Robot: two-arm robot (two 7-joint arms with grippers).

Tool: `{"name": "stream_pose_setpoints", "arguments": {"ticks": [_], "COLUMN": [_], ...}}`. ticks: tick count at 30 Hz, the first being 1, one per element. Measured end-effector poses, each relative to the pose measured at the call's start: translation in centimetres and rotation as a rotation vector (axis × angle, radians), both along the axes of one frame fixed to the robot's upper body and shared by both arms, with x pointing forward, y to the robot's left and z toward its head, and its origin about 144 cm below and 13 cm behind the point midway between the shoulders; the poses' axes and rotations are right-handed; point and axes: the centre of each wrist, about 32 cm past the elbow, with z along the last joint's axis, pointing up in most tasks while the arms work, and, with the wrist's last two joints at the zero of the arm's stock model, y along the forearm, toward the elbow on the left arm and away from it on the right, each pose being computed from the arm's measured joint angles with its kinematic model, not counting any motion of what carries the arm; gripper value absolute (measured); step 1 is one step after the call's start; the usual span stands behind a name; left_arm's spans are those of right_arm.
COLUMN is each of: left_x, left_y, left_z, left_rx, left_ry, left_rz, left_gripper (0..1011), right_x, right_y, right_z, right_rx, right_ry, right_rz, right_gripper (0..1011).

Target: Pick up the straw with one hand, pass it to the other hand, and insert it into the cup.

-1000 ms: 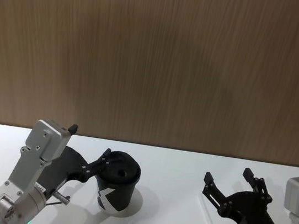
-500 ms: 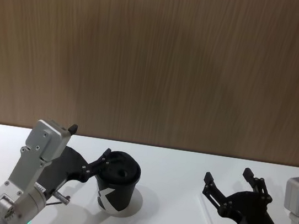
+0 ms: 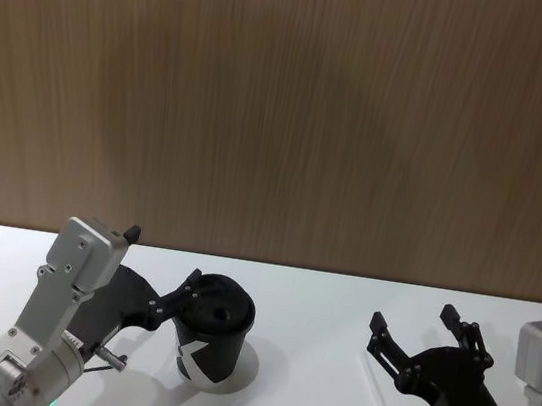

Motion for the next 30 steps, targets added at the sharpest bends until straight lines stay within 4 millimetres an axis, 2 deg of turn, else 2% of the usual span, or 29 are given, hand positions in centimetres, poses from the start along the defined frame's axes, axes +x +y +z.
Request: {"name": "stream_pose_setpoints", "arguments": {"ticks": [30], "left_x": [0.00], "left_y": [0.00], "left_z": [0.00], "left_rx": [0.000], "left_ry": [0.000], "left_rz": [0.000], "left_gripper": [1002], "right_x": [0.00], "right_y": [0.00], "right_z": [0.00], "right_rx": [0.000], "right_ry": [0.000], "right_rz": [0.000], "right_gripper": [1001]}}
